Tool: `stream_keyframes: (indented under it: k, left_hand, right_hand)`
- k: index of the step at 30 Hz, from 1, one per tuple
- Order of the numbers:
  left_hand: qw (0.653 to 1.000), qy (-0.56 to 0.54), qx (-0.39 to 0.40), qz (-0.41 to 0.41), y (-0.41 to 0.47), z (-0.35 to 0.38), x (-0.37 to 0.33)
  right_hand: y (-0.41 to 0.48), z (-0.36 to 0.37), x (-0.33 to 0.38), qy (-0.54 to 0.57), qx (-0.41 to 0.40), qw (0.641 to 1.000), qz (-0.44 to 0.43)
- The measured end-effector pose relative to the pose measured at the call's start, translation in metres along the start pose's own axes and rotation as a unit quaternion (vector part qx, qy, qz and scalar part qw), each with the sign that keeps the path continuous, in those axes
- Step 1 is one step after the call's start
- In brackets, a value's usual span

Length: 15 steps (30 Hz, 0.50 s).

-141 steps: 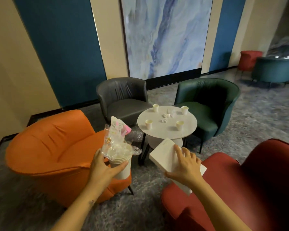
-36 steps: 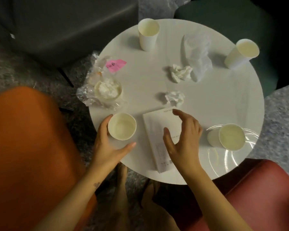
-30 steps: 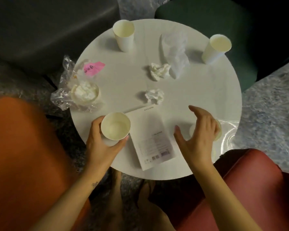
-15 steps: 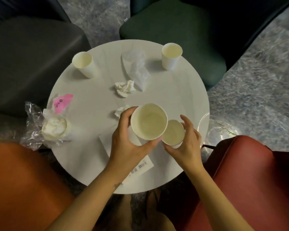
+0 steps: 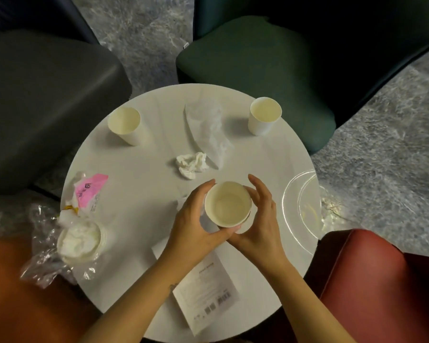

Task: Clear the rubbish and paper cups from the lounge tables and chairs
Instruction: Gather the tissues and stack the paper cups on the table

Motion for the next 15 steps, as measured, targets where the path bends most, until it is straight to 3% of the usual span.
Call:
stream_keyframes:
  k: [5,11,15]
  left_hand:
    - [0.999,-0.029,0.038,0.001,0.033,-0.003,0.012]
    - [0.999,0.016,-0.048,-0.003,0.06,-0.011,0.023]
    - [0.997,0.027,-0.067,-0.011,0.084,0.003,0.03]
  right_hand:
    - [0.027,0.019,-0.003,0.013,-0.001,1.0,0.01]
    - [0.057,0.029,-0.018,-0.035,0.06,0.997,-0.016]
    - [0.095,0.002,-0.043,-0.104,0.04,0.993,-0.026]
Point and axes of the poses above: each hand's wrist, its own y-axis towards the middle knuckle, its own z-axis out of the palm, x = y × z, the point moved 7 cm from there along y, towards the middle knuckle, and after that the axes turned 1 degree about -x, right-handed, at the moved point
